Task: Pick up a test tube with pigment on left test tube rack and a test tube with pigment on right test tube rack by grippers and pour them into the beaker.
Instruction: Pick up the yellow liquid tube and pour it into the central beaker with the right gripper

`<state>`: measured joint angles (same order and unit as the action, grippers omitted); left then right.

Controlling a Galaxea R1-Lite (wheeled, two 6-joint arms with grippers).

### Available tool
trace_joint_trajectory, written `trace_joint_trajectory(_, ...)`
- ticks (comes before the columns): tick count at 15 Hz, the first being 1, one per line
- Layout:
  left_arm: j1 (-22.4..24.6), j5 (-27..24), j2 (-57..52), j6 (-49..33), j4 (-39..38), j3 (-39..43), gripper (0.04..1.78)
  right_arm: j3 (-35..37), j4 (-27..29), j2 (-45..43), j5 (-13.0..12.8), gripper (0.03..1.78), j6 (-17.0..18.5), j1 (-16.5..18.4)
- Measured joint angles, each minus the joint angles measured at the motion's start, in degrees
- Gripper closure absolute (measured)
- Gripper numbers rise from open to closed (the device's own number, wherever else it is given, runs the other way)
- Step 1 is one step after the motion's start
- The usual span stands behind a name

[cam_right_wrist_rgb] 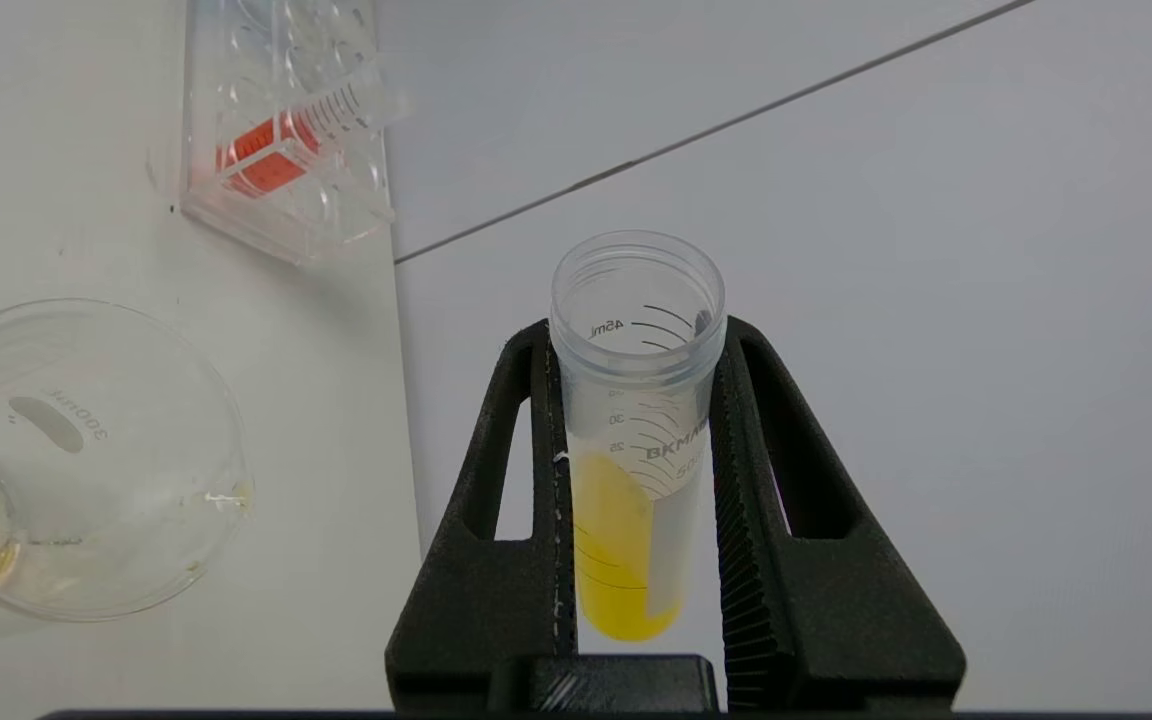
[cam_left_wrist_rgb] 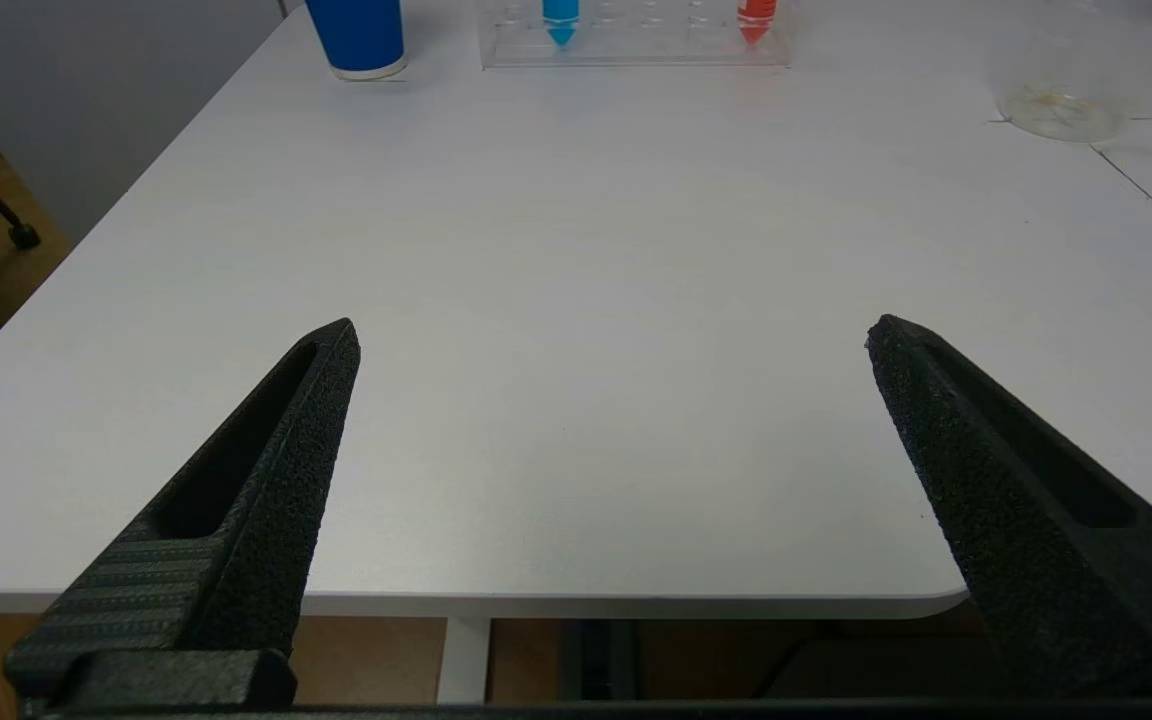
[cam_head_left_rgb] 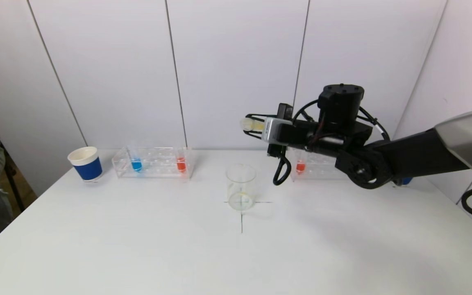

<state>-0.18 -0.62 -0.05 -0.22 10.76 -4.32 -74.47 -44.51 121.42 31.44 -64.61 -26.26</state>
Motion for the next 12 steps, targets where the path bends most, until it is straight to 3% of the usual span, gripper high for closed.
trace_joint_trajectory(3,0.0,0.0,0.0,0.0,0.0,0.0,0.05,1.3,-4.0,1.2,1.8,1.35,-2.6,0.0)
trace_joint_trajectory(12,0.0,0.0,0.0,0.0,0.0,0.0,0.05,3.8,-7.8,3.7,3.8,1.35,-7.8,0.5)
